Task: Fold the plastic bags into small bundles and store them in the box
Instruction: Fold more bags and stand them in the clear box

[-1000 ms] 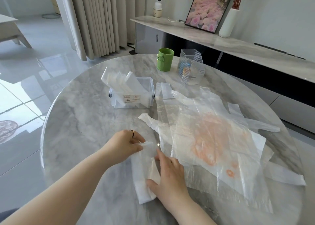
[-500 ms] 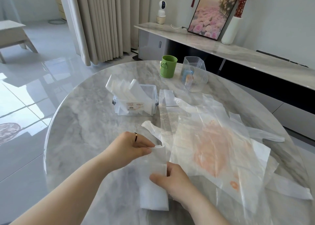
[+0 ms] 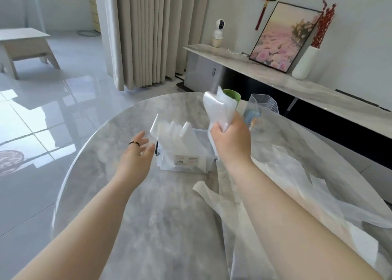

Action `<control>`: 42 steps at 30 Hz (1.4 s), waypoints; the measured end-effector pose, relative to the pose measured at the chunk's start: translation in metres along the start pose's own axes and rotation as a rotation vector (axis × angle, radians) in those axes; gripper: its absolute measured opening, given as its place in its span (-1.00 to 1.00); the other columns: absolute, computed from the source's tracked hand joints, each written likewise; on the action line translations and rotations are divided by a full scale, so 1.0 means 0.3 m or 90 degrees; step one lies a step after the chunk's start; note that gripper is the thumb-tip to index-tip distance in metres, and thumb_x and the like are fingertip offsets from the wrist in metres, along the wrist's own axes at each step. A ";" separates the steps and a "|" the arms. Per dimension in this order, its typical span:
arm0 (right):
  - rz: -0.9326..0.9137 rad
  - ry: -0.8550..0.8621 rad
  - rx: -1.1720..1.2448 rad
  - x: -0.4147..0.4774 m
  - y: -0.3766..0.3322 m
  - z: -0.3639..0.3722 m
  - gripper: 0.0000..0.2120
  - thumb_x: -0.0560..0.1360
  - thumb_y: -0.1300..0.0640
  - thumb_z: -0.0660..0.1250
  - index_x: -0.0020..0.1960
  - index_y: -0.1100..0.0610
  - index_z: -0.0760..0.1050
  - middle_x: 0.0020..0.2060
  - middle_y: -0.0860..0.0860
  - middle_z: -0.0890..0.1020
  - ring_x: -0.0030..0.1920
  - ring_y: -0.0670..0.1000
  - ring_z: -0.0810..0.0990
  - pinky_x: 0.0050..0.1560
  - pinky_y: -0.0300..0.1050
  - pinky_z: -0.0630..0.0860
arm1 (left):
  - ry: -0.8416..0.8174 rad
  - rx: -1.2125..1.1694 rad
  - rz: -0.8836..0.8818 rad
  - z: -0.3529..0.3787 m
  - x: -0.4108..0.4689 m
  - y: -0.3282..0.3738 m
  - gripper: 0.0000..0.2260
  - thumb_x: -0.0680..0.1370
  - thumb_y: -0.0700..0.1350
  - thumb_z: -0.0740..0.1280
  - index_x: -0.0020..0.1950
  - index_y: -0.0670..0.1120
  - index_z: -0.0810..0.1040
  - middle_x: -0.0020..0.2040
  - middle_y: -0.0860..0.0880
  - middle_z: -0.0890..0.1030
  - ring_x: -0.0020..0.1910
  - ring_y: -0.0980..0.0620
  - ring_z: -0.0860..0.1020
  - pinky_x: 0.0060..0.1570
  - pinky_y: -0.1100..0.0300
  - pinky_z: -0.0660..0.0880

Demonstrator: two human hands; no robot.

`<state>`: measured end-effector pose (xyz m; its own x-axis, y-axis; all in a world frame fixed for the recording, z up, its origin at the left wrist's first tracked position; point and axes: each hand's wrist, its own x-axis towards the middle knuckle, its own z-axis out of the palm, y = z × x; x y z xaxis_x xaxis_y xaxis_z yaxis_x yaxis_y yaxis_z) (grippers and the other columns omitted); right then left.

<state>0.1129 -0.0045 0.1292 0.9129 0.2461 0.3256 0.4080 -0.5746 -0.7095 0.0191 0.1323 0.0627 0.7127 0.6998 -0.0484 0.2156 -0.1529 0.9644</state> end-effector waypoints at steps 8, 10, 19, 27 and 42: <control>-0.013 -0.317 -0.353 0.134 0.018 0.215 -0.90 0.54 0.25 0.15 0.05 0.17 0.35 0.16 0.18 0.51 0.19 0.18 0.46 0.00 -0.11 0.36 | -0.058 -0.001 0.019 0.063 0.081 -0.014 -0.74 0.61 -0.11 0.12 0.30 -0.02 0.36 0.08 0.08 0.46 0.21 0.15 0.38 0.02 0.23 0.26; 0.012 -0.370 -0.414 0.143 0.020 0.244 -0.81 0.52 0.25 0.19 0.14 0.18 0.40 0.21 0.16 0.50 0.23 0.16 0.45 0.10 -0.11 0.40 | -0.057 0.028 0.015 0.063 0.091 -0.018 -0.84 0.61 -0.09 0.12 0.13 -0.06 0.41 0.00 0.09 0.46 0.14 0.08 0.42 -0.01 0.23 0.27; 0.114 -0.588 -0.255 0.149 0.026 0.291 -0.77 0.54 0.22 0.13 0.17 0.14 0.43 -0.02 0.08 0.48 -0.07 0.06 0.49 -0.07 -0.14 0.46 | -0.059 0.139 0.080 0.089 0.118 -0.031 -0.71 0.61 -0.12 0.10 -0.30 -0.17 0.23 -0.26 0.03 0.28 -0.29 0.06 0.28 -0.38 0.34 0.20; 0.105 -0.604 -0.206 0.155 -0.007 0.245 -0.74 0.52 0.16 0.15 0.20 0.08 0.41 -0.06 -0.01 0.47 -0.18 0.02 0.50 -0.21 -0.16 0.43 | -0.078 0.205 0.099 0.080 0.114 -0.024 -0.72 0.59 -0.01 0.14 0.24 -0.04 0.46 0.31 0.10 0.37 0.31 0.03 0.33 0.36 0.03 0.22; 0.112 -0.430 -0.207 0.111 0.035 0.020 -0.55 0.45 0.19 0.34 0.26 0.40 0.40 0.19 0.24 0.54 0.24 0.21 0.47 0.23 0.03 0.48 | 0.142 0.043 0.053 0.025 0.044 0.013 -0.71 0.49 -0.24 0.22 0.21 -0.08 0.43 0.05 0.07 0.38 0.03 0.06 0.39 -0.03 0.19 0.30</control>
<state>0.1477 0.0023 0.1287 0.8162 0.4930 -0.3014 0.3276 -0.8244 -0.4615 0.0344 0.1357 0.0637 0.5661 0.8187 0.0963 0.2112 -0.2570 0.9430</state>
